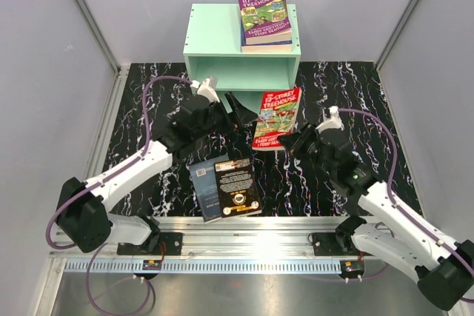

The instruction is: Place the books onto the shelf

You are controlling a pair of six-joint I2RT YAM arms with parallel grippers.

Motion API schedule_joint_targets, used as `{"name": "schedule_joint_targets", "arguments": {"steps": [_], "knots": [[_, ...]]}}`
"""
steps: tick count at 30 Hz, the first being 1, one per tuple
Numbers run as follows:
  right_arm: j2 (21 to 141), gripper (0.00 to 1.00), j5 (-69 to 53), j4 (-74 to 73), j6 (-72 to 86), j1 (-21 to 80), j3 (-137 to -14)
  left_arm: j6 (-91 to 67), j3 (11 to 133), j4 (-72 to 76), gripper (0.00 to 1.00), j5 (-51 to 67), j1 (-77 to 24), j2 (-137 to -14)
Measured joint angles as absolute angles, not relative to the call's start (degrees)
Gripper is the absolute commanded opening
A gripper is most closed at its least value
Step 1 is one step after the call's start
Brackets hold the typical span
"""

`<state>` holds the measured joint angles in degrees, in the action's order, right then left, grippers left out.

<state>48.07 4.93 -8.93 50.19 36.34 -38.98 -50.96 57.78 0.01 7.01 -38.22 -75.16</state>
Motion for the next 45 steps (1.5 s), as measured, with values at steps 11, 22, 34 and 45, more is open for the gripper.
{"name": "schedule_joint_targets", "arguments": {"steps": [11,22,34,45], "knots": [[55.72,0.00,-10.90,-4.38,49.34,24.91,-45.52,-49.93,57.47,-0.67,0.79,6.17,-39.70,-73.87],[56.55,0.00,-20.21,4.91,52.69,24.73,-43.99,-49.95,50.89,-1.23,0.77,3.77,-39.75,-66.65],[74.70,0.00,-22.13,5.69,52.73,13.15,-51.83,-49.93,46.22,-5.65,0.77,2.13,-40.01,-59.05],[83.11,0.00,-27.22,7.38,55.24,11.79,-58.30,-49.58,46.28,-6.87,0.76,1.02,-40.07,-59.72]]}}
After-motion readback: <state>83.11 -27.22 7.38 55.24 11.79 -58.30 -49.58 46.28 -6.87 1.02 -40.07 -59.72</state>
